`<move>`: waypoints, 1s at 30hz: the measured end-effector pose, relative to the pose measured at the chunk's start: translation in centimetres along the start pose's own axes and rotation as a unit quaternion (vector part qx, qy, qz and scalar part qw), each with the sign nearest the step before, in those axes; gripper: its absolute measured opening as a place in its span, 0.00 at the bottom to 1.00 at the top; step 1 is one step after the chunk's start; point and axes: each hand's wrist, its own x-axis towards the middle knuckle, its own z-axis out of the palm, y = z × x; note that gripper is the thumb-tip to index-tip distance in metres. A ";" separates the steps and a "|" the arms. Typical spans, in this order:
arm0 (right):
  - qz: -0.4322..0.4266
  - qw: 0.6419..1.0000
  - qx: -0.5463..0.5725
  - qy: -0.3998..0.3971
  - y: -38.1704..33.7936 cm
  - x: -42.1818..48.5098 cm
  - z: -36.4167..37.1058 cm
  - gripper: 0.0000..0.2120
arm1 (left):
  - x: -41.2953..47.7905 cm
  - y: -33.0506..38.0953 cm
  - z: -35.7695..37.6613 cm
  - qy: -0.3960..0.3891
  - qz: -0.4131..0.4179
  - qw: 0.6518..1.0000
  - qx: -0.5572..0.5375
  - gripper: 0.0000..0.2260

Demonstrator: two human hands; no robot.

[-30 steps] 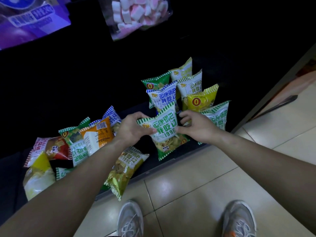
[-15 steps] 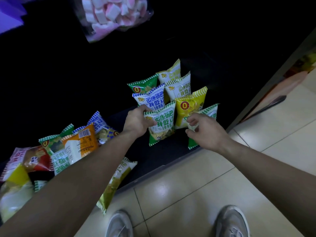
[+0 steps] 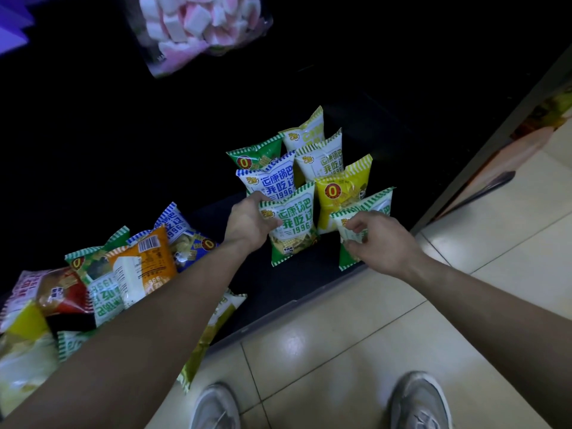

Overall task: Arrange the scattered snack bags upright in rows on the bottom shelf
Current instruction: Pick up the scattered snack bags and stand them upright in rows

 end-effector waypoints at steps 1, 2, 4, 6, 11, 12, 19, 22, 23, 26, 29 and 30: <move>0.002 1.000 -0.001 0.000 0.1 0.0 -0.1 0.14 | -0.1 0.1 0.2 -0.002 0.000 1.000 0.003 0.19; 0.005 1.000 -0.003 0.000 0.1 0.0 -0.1 0.14 | -0.1 0.1 0.4 -0.001 0.000 1.000 0.004 0.19; 0.010 1.000 -0.006 -0.002 0.3 0.1 -0.1 0.14 | -0.2 0.0 0.6 0.001 0.002 1.000 0.005 0.19; 0.014 1.000 -0.009 -0.004 0.4 0.1 -0.1 0.13 | -0.2 0.0 0.8 0.003 0.003 1.000 0.009 0.19; 0.025 1.000 -0.004 0.002 0.4 -0.1 -0.2 0.12 | 0.2 0.0 0.9 0.017 -0.002 1.000 0.021 0.22; 0.027 1.000 -0.001 0.005 0.4 -0.1 -0.2 0.11 | 0.3 -0.2 0.9 0.023 -0.002 0.999 0.033 0.23; 0.032 0.999 0.017 0.023 0.4 -0.1 -0.8 0.10 | 0.0 -0.6 0.5 0.037 0.021 0.993 0.113 0.28; 0.031 0.999 0.017 0.030 0.3 -0.1 -1.0 0.11 | -0.2 -0.7 0.3 0.042 0.031 0.991 0.124 0.31; 0.032 0.999 0.017 0.031 0.4 -0.1 -1.1 0.11 | -0.2 -0.7 0.3 0.046 0.033 0.990 0.126 0.32; 0.036 0.999 0.015 0.033 0.7 -0.3 -1.3 0.11 | -0.3 -0.6 -0.1 0.057 0.033 0.990 0.128 0.35; 0.039 0.999 0.015 0.033 0.9 -0.4 -1.9 0.12 | -0.6 -0.5 -0.8 0.064 0.035 0.990 0.124 0.35; 0.040 0.998 0.012 0.036 0.9 -0.4 -2.1 0.11 | -0.9 -0.4 -1.0 0.066 0.040 0.989 0.126 0.35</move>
